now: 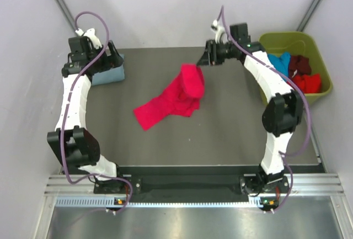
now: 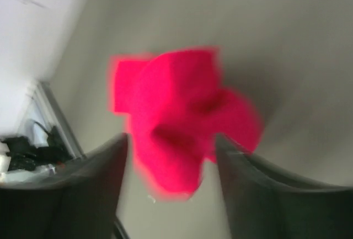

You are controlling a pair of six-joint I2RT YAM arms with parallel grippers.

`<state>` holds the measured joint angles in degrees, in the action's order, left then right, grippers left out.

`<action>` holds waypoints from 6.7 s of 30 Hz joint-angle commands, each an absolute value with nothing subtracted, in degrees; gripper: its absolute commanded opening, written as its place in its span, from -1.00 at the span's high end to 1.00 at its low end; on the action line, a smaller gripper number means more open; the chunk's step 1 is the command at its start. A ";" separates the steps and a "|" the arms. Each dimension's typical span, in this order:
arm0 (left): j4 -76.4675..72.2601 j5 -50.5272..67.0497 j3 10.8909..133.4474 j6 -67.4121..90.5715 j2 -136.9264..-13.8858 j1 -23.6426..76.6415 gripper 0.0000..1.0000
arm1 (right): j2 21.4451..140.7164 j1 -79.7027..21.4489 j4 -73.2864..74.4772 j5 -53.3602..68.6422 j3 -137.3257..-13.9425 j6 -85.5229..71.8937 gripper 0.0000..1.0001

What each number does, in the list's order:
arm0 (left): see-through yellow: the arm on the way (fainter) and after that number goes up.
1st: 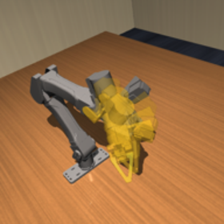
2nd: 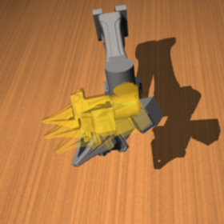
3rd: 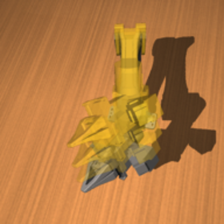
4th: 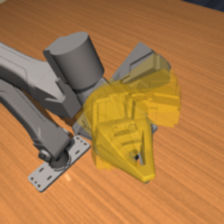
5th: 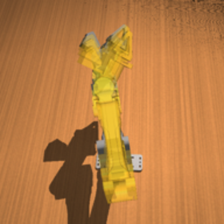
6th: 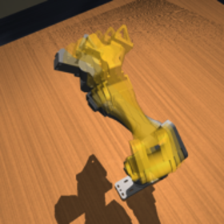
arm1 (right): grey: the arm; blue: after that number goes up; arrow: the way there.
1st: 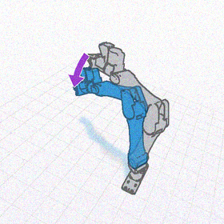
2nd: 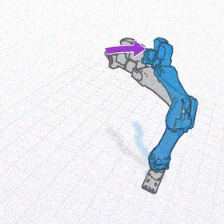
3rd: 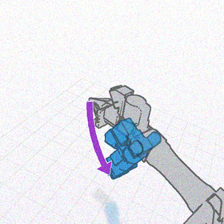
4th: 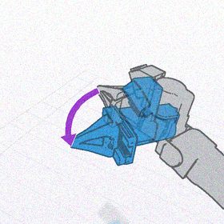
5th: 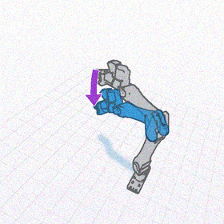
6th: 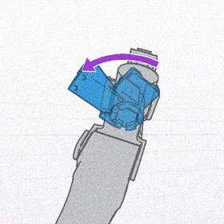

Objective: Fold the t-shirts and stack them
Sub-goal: Move the tshirt to the center of the board, then flatten the tshirt out

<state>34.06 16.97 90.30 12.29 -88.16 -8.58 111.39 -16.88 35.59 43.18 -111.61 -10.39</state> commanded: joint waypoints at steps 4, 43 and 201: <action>33.66 26.08 90.44 11.61 -92.98 -8.88 -0.84 | 116.37 -10.29 40.60 37.80 -107.92 -4.92 -0.61; 39.73 2.02 54.40 -29.97 -84.90 19.68 -0.30 | 116.37 -12.83 38.76 32.87 -117.95 -4.48 -0.66; 35.07 4.39 104.76 -19.25 -115.93 8.61 1.00 | 102.92 -32.61 45.35 11.00 -83.50 15.20 -0.02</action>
